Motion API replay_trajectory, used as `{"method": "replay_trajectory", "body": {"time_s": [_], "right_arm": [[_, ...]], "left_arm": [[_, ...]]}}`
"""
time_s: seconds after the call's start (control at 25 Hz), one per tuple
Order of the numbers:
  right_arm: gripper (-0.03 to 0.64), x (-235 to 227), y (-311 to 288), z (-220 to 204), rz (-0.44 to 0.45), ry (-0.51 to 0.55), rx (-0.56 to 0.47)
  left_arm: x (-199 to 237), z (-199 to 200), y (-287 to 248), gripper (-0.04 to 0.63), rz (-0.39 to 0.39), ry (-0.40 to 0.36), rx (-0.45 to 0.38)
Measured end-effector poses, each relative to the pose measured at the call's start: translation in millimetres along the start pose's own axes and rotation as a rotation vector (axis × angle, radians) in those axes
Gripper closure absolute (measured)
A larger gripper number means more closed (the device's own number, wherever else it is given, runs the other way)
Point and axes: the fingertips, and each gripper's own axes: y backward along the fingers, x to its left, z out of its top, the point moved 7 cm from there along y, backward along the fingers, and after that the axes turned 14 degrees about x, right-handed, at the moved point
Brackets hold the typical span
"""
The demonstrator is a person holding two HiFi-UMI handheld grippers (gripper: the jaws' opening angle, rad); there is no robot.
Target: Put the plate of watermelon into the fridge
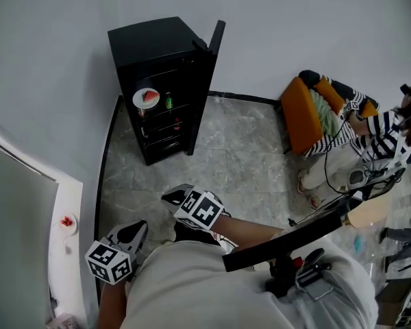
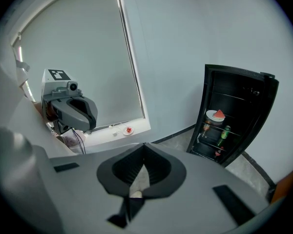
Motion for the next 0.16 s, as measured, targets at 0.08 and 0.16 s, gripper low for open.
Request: {"method": "replay_trajectory", "body": {"time_s": [0.08,0.16], "right_arm": [[0.603,-32,6,5,0.026,0.002,0.008],[0.603,-62,11,9,0.053,0.002,0.016]], "left_arm": [[6,26,-20,0.583,0.008,0.023,0.011],[11,50,-38,0.583,0.014,0.046,0.025]]}}
